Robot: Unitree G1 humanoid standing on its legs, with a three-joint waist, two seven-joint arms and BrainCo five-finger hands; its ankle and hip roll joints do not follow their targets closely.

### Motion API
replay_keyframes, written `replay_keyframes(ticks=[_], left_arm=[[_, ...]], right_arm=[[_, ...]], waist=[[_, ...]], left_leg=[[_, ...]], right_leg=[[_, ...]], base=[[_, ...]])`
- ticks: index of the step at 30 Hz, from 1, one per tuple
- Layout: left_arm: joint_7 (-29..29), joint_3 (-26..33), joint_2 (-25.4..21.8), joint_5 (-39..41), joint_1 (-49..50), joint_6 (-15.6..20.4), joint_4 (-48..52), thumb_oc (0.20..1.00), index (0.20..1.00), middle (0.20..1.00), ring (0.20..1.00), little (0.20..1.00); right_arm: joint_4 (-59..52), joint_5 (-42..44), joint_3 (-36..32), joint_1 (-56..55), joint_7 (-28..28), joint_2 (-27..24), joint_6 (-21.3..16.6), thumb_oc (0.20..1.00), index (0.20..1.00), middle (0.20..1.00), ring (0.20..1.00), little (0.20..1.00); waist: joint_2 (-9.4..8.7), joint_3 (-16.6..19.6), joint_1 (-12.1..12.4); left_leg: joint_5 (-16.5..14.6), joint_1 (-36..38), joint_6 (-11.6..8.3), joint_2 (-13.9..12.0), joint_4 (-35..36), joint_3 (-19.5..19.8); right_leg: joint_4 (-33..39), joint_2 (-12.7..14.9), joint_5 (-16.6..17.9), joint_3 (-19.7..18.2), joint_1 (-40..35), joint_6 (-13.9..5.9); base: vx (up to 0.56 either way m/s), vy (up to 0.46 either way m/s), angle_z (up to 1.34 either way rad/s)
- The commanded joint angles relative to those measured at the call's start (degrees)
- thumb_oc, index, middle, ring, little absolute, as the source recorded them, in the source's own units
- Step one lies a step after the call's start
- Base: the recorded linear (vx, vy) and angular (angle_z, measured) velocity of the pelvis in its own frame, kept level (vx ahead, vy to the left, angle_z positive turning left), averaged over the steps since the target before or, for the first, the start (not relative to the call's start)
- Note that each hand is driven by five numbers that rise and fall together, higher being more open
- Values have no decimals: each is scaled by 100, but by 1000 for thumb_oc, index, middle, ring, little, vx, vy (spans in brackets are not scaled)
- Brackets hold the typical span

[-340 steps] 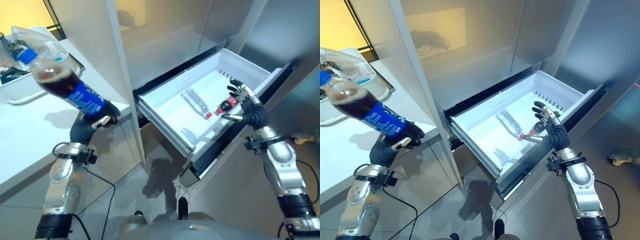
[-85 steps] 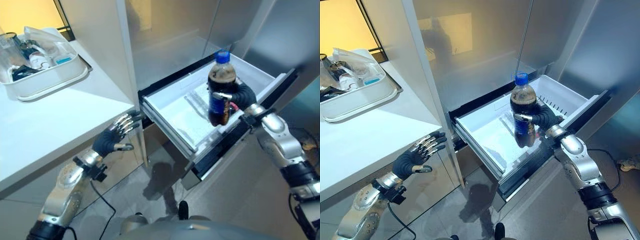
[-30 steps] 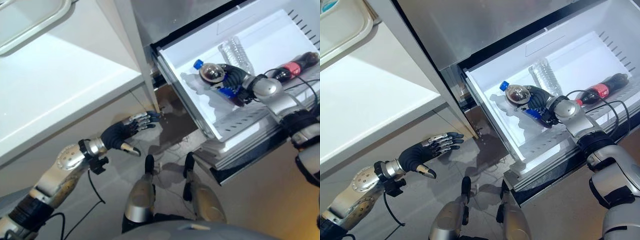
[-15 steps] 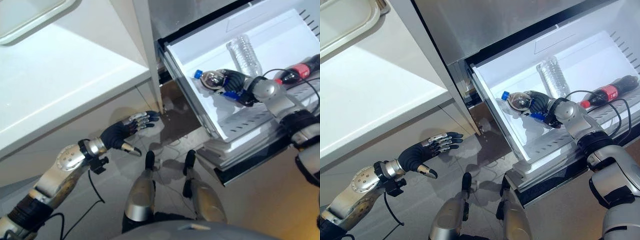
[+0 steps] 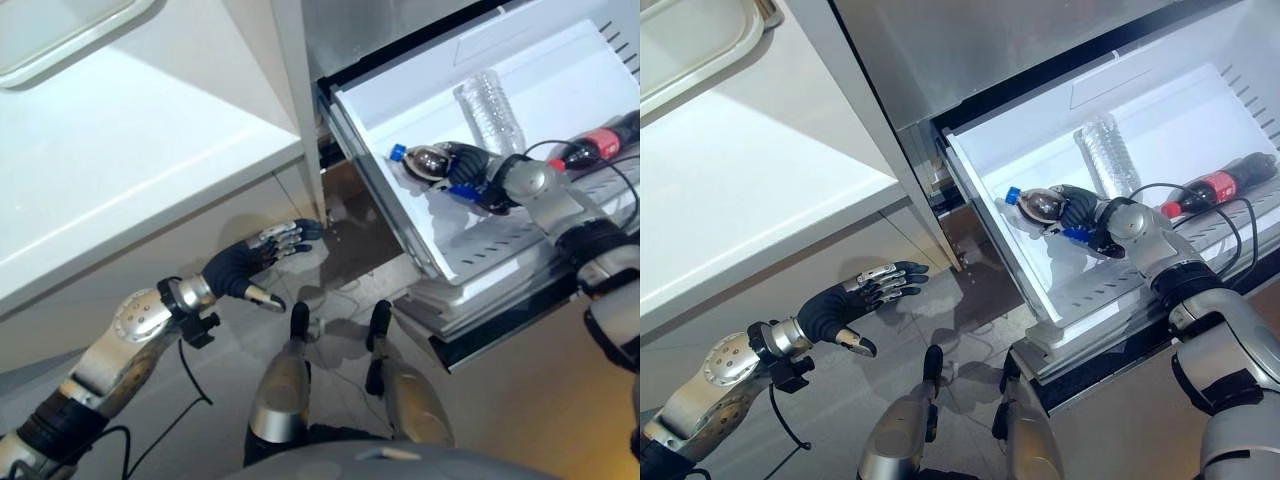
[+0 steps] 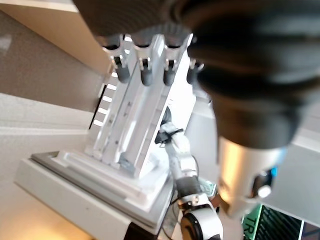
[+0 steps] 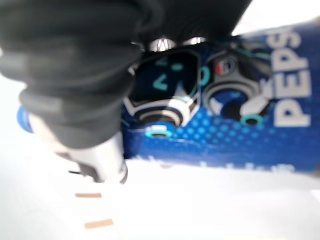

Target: Take the drinks into the refrigerator

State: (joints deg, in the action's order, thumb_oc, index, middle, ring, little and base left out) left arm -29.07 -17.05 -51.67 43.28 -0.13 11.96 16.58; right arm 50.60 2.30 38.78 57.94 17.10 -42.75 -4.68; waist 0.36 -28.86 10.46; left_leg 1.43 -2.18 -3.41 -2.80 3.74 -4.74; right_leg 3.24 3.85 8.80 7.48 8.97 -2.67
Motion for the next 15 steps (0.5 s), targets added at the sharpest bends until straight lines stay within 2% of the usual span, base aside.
replay_keyframes(ticks=[1,12,13,14,15], left_arm=[[46,133,166,-61,234,290,604,1000,1000,1000,1000,1000],[101,223,156,-50,321,297,639,1000,1000,1000,1000,1000],[115,246,160,-56,340,307,645,1000,1000,1000,1000,1000],[115,250,159,-56,343,306,647,1000,1000,1000,1000,1000],[122,274,157,-69,347,305,642,1000,1000,1000,1000,1000]], right_arm=[[80,-93,209,132,-205,84,-231,200,200,200,200,200],[497,-294,213,259,-297,466,-237,200,200,200,200,200],[526,-309,200,264,-288,487,-227,442,442,442,442,442],[525,-309,200,265,-288,489,-227,442,442,442,442,442],[522,-325,214,279,-281,505,-227,636,636,636,636,636]], waist=[[192,-93,-11],[210,-94,17],[220,-94,22],[219,-94,20],[219,-94,17]], left_leg=[[181,-381,105,2,40,381],[194,-463,109,-17,45,380],[191,-457,111,-15,49,385],[191,-457,111,-15,49,386],[184,-452,115,-9,56,389]], right_leg=[[-1404,96,-616,64,711,-305],[-1452,91,-628,49,844,-297],[-1456,96,-625,66,847,-297],[-1456,96,-625,67,846,-298],[-1458,94,-623,72,857,-297]], base=[[2,-10,5],[0,-1,0],[0,0,0],[0,0,0],[0,0,0]])
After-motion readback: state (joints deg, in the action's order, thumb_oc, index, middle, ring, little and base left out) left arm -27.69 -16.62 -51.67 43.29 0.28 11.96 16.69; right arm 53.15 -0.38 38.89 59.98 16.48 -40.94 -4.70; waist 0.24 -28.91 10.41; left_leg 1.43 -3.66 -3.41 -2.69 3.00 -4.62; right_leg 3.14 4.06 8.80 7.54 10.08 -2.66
